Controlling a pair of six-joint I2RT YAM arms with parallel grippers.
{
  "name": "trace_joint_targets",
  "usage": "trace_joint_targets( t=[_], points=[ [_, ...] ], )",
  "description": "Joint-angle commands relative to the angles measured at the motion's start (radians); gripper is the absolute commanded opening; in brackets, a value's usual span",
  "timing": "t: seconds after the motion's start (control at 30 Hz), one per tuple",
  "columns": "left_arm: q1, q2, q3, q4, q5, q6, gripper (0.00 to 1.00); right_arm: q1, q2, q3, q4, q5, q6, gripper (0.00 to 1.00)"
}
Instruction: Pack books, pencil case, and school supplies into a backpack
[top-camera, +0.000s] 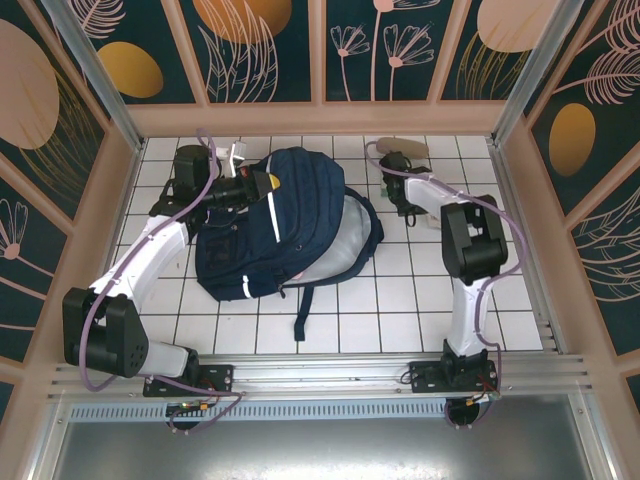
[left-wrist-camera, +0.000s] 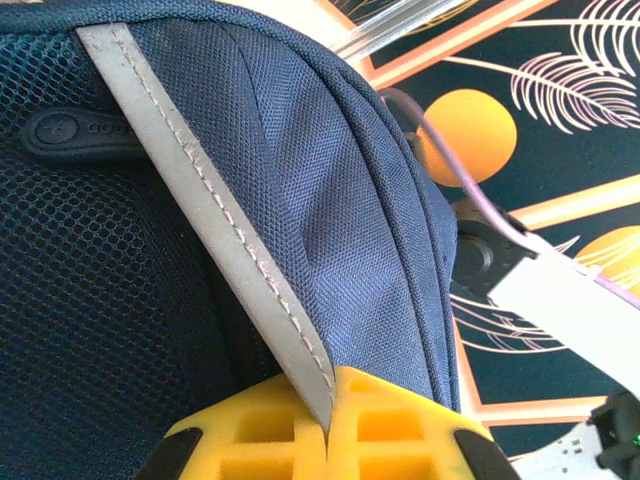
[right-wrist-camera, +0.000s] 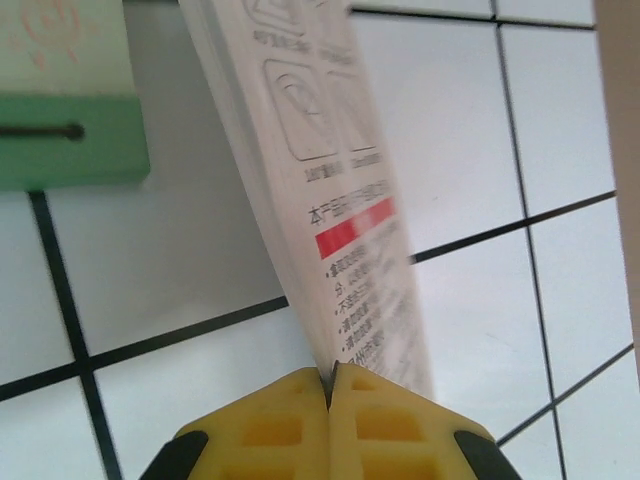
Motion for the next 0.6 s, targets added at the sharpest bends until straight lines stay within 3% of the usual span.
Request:
trace_joint_targets(
  t=[0.0, 0.23, 0.57],
  points=[
    [0.01, -0.032, 0.067, -0.012, -0.004, 0.041, 0.0, -0.003, -0.181, -0.062, 0.086, -0.101, 0.041, 0.0],
    [0.01, -0.03, 0.093, -0.025, 0.005, 0.031, 0.0, -0.004, -0.418, -0.175, 0.151, -0.258, 0.106, 0.0],
    [0.011, -0.017, 0.183, -0.055, 0.083, 0.004, 0.0, -0.024, -0.78, -0.415, 0.357, -0.783, 0.261, 0.0]
  ],
)
